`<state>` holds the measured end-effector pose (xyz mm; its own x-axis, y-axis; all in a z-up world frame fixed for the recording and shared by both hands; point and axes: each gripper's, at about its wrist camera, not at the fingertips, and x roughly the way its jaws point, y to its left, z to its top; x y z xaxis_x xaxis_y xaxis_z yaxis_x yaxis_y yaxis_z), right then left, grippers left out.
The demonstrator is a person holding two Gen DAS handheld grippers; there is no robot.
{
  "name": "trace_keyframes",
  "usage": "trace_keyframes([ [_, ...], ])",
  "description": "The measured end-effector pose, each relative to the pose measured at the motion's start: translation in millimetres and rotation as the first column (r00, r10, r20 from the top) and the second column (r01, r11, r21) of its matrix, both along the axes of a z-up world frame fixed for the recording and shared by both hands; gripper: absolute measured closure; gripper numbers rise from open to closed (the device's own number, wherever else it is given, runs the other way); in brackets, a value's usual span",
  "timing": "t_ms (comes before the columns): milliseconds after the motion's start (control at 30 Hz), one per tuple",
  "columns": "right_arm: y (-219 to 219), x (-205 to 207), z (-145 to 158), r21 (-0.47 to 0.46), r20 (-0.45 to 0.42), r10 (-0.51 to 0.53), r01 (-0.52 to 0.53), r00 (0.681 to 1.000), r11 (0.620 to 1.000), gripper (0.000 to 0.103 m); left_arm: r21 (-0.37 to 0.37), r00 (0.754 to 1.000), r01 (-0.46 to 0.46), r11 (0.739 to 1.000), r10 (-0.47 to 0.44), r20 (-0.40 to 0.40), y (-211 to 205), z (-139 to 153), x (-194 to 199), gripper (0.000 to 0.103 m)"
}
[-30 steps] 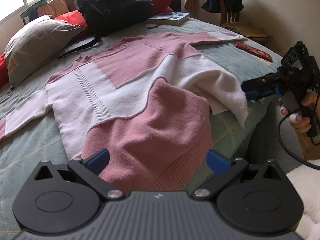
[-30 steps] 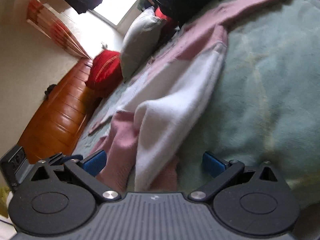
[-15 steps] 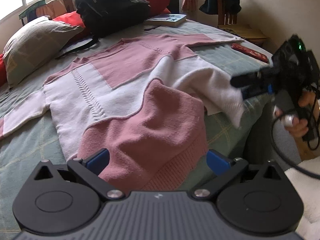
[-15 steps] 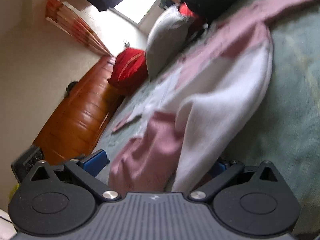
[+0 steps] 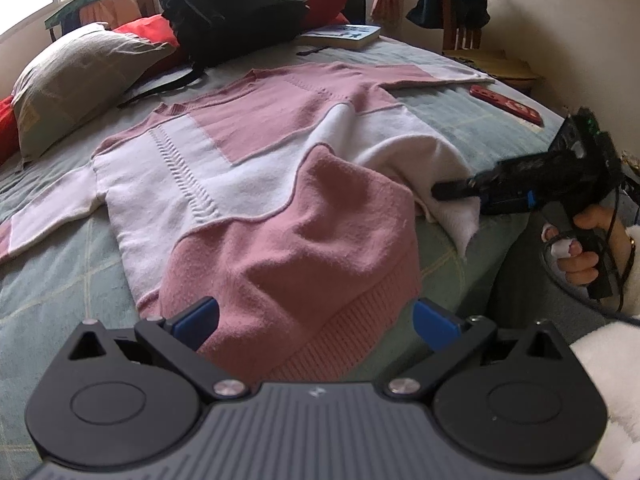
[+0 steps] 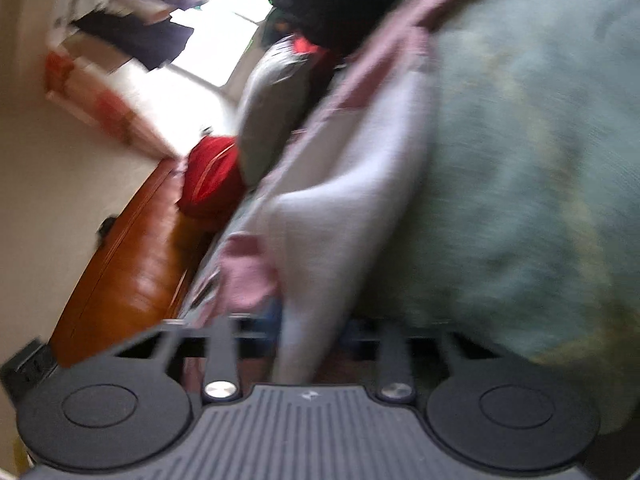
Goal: Fold clothes
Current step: 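Lay the sleeve onto the sweater body and open the right tool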
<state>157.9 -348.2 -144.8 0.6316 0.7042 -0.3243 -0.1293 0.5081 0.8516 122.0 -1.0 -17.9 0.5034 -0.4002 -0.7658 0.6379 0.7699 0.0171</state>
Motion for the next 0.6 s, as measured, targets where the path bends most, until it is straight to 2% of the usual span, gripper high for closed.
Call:
trace_keyframes([
  [67, -2.4, -2.1, -8.8, 0.039, -0.012, -0.034, 0.035, 0.999, 0.999, 0.095, 0.004, 1.0, 0.0, 1.0, 0.0, -0.001, -1.6, -0.4, -0.7, 0.001],
  [233, 7.1, -4.8, 16.3, -0.062, -0.027, -0.037, 0.035, 0.999, 0.997, 0.091, 0.003, 1.0, 0.004, 1.0, -0.004, 0.008, -1.5, 2.4, -4.3, 0.001],
  [333, 3.7, -10.8, 43.0, -0.149, 0.008, -0.036, 0.037, 0.999, 0.988, 0.091, -0.001, 1.0, 0.002, 1.0, -0.002, 0.015, 1.8, 4.4, -5.5, 0.001],
  [500, -31.6, -21.0, 79.6, -0.242, 0.056, -0.093, 0.104, 0.994, 0.965, 0.091, -0.002, 1.0, 0.002, 1.0, -0.002, 0.02, 2.7, 4.5, -5.0, 0.001],
  [600, -58.4, -19.8, 88.7, -0.297, 0.054, -0.147, 0.156, 0.988, 0.942, 0.091, -0.007, 1.0, 0.004, 1.0, -0.004, 0.021, 2.7, 4.3, -5.2, 0.001],
])
